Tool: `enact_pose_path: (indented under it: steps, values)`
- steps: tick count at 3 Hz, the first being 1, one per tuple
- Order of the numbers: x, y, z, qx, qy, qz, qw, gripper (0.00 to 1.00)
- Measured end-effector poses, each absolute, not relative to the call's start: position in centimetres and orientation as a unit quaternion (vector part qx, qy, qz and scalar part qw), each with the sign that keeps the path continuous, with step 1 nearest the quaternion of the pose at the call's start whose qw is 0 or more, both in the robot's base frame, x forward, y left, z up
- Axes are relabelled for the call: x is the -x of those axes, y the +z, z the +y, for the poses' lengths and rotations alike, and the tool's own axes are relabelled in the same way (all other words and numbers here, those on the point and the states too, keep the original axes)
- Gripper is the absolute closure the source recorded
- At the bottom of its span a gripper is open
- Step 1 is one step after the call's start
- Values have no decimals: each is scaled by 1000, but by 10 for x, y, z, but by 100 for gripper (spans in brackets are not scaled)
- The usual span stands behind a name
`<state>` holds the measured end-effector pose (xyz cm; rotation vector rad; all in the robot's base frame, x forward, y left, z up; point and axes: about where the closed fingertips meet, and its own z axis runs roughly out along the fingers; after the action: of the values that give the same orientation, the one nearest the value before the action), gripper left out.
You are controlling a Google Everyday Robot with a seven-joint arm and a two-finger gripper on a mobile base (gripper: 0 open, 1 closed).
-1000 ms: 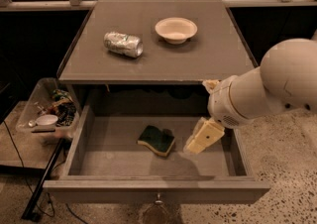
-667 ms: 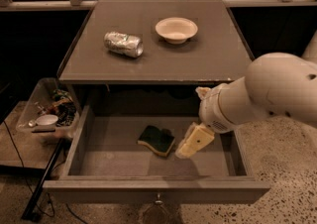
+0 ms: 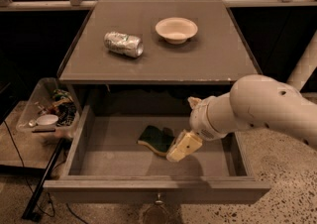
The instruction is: Pick sponge from top drawer and place on counter
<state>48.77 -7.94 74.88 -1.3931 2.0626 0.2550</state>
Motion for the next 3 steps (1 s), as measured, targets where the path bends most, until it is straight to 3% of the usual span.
enact_pose_path:
  steps: [3]
  values:
    - [-518, 671, -38, 523, 133, 774, 330, 0]
